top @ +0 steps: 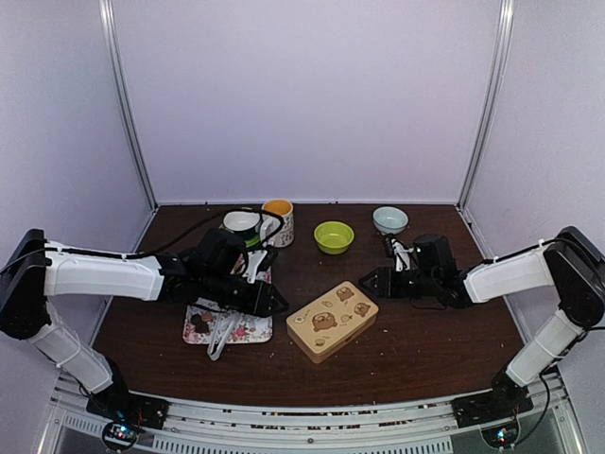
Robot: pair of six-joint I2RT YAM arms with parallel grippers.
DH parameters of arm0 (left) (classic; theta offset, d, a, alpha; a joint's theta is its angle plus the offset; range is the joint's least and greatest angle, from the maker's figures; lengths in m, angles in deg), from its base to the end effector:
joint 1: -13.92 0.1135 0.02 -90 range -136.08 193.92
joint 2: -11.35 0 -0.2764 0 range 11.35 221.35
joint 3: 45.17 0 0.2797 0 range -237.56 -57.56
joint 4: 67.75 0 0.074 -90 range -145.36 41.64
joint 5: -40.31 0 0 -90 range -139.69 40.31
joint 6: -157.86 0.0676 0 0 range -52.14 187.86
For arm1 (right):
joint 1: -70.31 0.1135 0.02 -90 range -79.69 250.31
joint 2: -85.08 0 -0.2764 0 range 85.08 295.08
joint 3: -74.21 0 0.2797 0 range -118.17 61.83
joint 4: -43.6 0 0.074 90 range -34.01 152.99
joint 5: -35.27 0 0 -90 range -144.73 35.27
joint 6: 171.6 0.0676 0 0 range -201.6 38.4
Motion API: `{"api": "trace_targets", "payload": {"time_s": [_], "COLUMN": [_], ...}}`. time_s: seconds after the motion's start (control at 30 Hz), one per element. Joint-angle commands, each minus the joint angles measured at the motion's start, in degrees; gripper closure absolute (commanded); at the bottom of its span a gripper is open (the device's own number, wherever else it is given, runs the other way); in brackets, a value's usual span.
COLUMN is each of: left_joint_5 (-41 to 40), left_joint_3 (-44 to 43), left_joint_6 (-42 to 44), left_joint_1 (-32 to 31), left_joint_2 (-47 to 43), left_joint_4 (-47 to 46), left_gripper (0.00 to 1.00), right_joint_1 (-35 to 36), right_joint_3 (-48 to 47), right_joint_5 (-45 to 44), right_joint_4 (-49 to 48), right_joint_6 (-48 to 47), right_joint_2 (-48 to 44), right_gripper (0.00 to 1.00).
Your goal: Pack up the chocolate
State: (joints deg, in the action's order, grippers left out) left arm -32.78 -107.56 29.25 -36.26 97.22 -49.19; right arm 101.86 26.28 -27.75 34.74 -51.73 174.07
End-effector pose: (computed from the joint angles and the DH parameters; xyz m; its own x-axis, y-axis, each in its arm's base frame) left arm 0.2152 -0.2888 0.1849 -0.8800 0.1231 -0.4588 0.4147 0.6701 -0.6156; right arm 0.2734 0.2038 0.1346 -0.7889 0.0364 -0.6134 -0.4619 0.6232 0.6311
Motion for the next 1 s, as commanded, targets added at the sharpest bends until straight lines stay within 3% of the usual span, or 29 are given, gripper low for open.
{"api": "trace_targets", "payload": {"time_s": [0.0, 0.1, 0.2, 0.23, 0.57, 0.73, 0.97], "left_joint_5": [2.8, 2.8, 2.8, 2.6, 2.9, 3.7, 3.1], "left_joint_3": [3.5, 3.9, 4.6, 4.8, 2.1, 2.2, 0.7], "left_joint_6": [-2.7, -2.8, -2.9, -2.9, -2.2, -2.7, -3.9], "left_joint_1": [-1.2, -1.7, -2.1, -2.1, -3.1, -3.4, -3.9], "left_joint_2": [-0.6, 0.1, 1.0, 1.3, 2.3, 5.3, 14.5], "left_joint_4": [-8.8, -8.9, -9.6, -9.8, -9.6, -11.6, -9.0], "left_gripper": [0.74, 0.98, 1.00, 1.00, 1.00, 1.00, 1.00], "right_joint_1": [1.6, 2.3, 2.6, 2.7, 2.4, 0.2, 0.7], "right_joint_3": [-2.7, -3.5, -5.2, -5.9, -8.2, -6.7, -6.2], "right_joint_5": [2.8, 6.2, 6.9, 7.4, 6.1, 8.6, 9.5], "right_joint_4": [-4.0, -9.2, -10.5, -10.8, -8.5, -13.9, -7.7], "right_joint_6": [0.8, 3.5, 4.4, 4.7, 4.2, 8.7, 5.1], "right_joint_2": [1.3, 4.4, 7.9, 8.9, 13.6, 20.1, 8.8], "right_gripper": [0.56, 0.71, 0.96, 1.00, 1.00, 1.00, 1.00]}}
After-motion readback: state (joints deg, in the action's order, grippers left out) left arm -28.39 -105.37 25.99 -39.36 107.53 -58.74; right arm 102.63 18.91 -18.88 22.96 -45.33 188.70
